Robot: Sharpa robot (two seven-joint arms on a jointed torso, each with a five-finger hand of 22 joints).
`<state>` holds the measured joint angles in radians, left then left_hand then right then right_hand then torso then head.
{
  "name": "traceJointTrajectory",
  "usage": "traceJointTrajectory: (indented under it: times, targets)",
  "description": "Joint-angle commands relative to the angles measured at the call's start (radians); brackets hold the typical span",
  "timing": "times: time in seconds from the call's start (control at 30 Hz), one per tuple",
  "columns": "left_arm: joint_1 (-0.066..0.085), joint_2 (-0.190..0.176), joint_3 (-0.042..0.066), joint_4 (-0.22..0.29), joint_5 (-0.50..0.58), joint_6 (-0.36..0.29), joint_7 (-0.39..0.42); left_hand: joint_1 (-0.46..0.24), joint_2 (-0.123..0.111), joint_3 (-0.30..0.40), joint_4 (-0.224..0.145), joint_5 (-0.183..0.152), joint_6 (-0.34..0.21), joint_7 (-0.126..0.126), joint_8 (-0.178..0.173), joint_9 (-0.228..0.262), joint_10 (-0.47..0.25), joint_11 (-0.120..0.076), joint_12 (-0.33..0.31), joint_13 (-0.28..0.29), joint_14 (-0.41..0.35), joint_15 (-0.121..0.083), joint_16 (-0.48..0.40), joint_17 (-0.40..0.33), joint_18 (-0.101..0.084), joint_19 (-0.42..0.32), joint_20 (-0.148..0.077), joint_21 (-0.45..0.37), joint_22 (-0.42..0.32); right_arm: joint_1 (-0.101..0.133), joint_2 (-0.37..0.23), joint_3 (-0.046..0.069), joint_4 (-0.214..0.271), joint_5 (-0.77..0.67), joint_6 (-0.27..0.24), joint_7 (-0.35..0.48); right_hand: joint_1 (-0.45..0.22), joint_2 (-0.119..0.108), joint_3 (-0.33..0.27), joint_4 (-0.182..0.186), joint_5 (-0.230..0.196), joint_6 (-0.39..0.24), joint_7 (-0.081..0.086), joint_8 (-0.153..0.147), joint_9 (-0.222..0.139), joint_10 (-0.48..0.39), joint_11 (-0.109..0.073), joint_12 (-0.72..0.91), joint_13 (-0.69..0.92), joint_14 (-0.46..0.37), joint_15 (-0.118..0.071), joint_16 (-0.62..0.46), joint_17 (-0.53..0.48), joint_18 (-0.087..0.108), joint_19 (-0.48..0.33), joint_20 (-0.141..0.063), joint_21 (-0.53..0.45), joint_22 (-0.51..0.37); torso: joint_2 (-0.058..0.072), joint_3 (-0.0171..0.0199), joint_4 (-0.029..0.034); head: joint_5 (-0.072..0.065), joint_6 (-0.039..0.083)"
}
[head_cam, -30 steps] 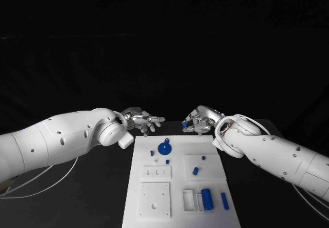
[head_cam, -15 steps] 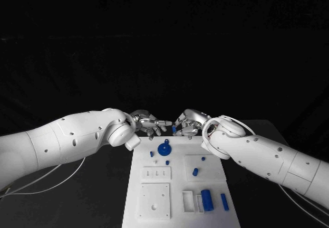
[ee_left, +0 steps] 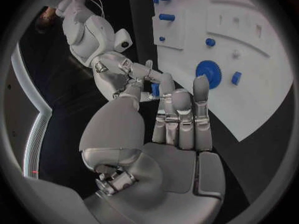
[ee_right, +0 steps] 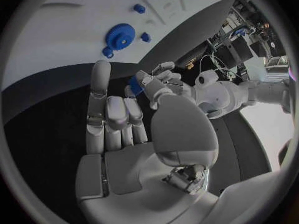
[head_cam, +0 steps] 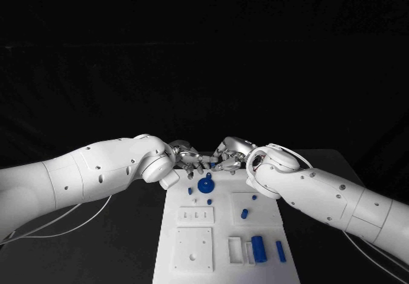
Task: Assemble the parts on the task board
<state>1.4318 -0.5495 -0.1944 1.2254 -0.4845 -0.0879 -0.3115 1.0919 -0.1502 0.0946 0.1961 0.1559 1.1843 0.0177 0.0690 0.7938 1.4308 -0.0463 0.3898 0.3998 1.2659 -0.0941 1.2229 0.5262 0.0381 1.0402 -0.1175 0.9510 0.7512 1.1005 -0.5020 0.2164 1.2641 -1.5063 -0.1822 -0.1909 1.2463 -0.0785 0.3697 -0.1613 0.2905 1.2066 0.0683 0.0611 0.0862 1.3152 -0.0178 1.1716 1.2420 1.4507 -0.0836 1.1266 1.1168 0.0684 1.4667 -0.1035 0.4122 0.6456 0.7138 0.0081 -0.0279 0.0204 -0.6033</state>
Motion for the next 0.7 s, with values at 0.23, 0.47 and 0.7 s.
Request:
traceJointTrajectory:
  times: [0.23, 0.47, 0.7]
  targets:
    - [0.002, 0.007, 0.001, 0.002, -0.056, -0.014, -0.060, 0.010, 0.008, 0.002, -0.006, 0.006, -0.004, 0.001, -0.005, -0.008, -0.010, 0.002, 0.002, -0.004, -0.010, 0.001, 0.004, -0.009, 0.010, 0.007, 0.007, -0.020, 0.020, 0.000, 0.007, -0.001, 0.013, -0.029, 0.026, -0.017, 0.007, -0.003, -0.005, 0.000, 0.005, 0.006, -0.003, 0.002, -0.002, 0.002, -0.004, -0.002, -0.001, 0.002, -0.006, 0.001, 0.003, 0.002, 0.035, -0.008, -0.003, 0.002, -0.001, 0.0004, -0.0003, -0.001, -0.005]
    - [0.002, 0.010, 0.001, 0.002, -0.058, -0.010, -0.064, 0.015, 0.018, 0.006, -0.007, 0.011, -0.004, 0.001, -0.005, -0.011, -0.010, 0.001, 0.003, -0.004, -0.009, 0.001, 0.006, -0.011, 0.010, 0.010, 0.007, -0.024, 0.026, 0.000, 0.012, -0.003, 0.015, -0.033, 0.031, -0.019, 0.007, -0.003, -0.005, 0.000, 0.005, 0.006, -0.003, 0.002, -0.002, 0.002, -0.004, -0.002, -0.001, 0.002, -0.006, 0.001, 0.003, 0.002, 0.035, -0.008, -0.003, 0.002, -0.001, 0.0008, -0.0001, 0.000, -0.008]
    - [0.002, 0.015, 0.001, -0.002, -0.055, -0.007, -0.063, 0.023, 0.046, 0.001, -0.033, 0.038, -0.005, 0.000, -0.005, -0.020, -0.011, 0.001, 0.005, -0.005, -0.009, 0.000, 0.008, -0.014, 0.009, 0.013, 0.006, -0.035, 0.042, 0.000, 0.014, -0.005, 0.018, -0.035, 0.036, -0.020, 0.005, -0.003, -0.005, 0.000, 0.004, 0.007, -0.004, 0.002, -0.002, 0.000, -0.005, -0.005, -0.003, 0.002, -0.006, 0.001, 0.005, 0.002, 0.035, -0.008, -0.004, 0.003, -0.001, 0.0006, 0.0001, 0.001, -0.010]
